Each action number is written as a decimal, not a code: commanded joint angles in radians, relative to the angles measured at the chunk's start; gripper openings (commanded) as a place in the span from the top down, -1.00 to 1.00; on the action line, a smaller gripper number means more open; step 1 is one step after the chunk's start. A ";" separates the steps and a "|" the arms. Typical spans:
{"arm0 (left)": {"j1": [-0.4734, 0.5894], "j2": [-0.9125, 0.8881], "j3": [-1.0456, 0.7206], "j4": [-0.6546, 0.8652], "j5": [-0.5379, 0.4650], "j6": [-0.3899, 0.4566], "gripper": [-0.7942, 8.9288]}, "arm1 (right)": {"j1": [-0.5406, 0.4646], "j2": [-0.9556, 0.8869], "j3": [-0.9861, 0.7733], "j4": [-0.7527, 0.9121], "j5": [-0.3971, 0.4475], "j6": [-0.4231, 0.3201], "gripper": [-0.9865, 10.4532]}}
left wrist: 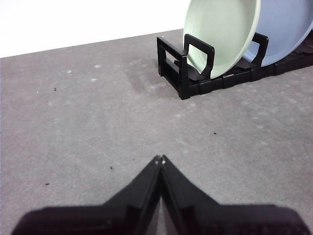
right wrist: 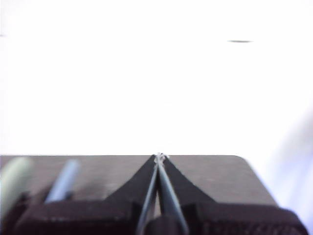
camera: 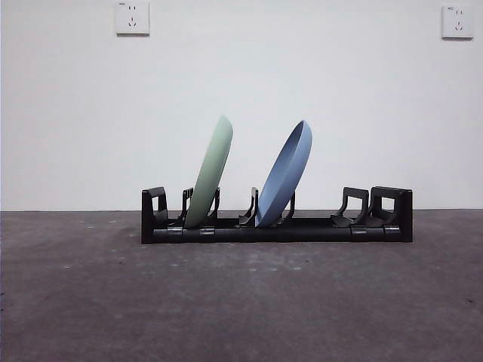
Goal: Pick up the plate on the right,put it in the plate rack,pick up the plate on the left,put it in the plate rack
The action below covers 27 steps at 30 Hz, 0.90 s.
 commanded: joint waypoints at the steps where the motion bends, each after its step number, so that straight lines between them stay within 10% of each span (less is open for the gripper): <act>1: 0.004 0.001 -0.010 0.007 -0.002 -0.005 0.84 | -0.018 -0.090 -0.198 0.097 0.015 0.005 0.82; 14: 0.004 0.004 -0.010 0.007 -0.002 -0.005 0.84 | -0.031 -0.348 -0.883 0.449 0.016 0.111 0.82; 27: 0.004 0.010 -0.010 0.008 -0.002 -0.005 0.84 | -0.031 -0.425 -1.102 0.473 0.057 0.114 0.82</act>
